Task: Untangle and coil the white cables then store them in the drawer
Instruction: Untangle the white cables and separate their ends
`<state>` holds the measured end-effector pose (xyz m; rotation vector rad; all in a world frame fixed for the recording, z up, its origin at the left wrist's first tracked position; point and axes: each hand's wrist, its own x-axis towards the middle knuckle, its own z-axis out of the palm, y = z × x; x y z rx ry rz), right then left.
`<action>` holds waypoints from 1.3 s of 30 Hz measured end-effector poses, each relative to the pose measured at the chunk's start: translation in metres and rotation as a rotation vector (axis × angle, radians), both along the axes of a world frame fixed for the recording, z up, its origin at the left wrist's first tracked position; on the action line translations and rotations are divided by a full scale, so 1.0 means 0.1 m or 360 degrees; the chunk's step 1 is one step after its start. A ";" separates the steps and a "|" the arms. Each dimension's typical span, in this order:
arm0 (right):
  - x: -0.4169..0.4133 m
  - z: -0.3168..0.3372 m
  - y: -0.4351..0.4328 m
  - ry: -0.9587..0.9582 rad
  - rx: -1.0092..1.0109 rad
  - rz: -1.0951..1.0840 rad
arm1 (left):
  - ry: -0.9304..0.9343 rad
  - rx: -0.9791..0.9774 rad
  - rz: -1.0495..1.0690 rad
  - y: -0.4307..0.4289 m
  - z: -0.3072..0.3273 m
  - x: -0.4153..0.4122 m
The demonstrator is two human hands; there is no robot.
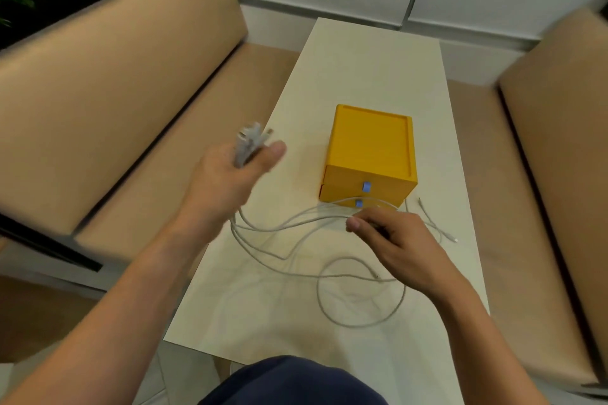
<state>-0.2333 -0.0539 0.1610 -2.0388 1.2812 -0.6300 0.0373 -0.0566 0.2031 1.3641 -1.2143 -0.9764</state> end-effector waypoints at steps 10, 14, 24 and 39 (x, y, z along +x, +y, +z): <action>-0.02 0.14 -0.06 0.0333 -0.0117 0.0024 | -0.0544 -0.0123 -0.0591 0.04 -0.03 -0.33; -0.35 -0.30 -0.22 0.1049 0.0366 0.0015 | -0.0140 -0.0072 -0.0228 -0.06 0.05 -0.09; -0.51 0.28 -0.02 -0.0405 -0.0534 -0.0734 | -0.0598 0.0303 -0.0097 -0.09 -0.19 -0.01; -0.49 0.35 -0.19 0.0143 -0.0685 -0.1211 | -0.0486 0.0440 0.0083 -0.16 -0.33 0.09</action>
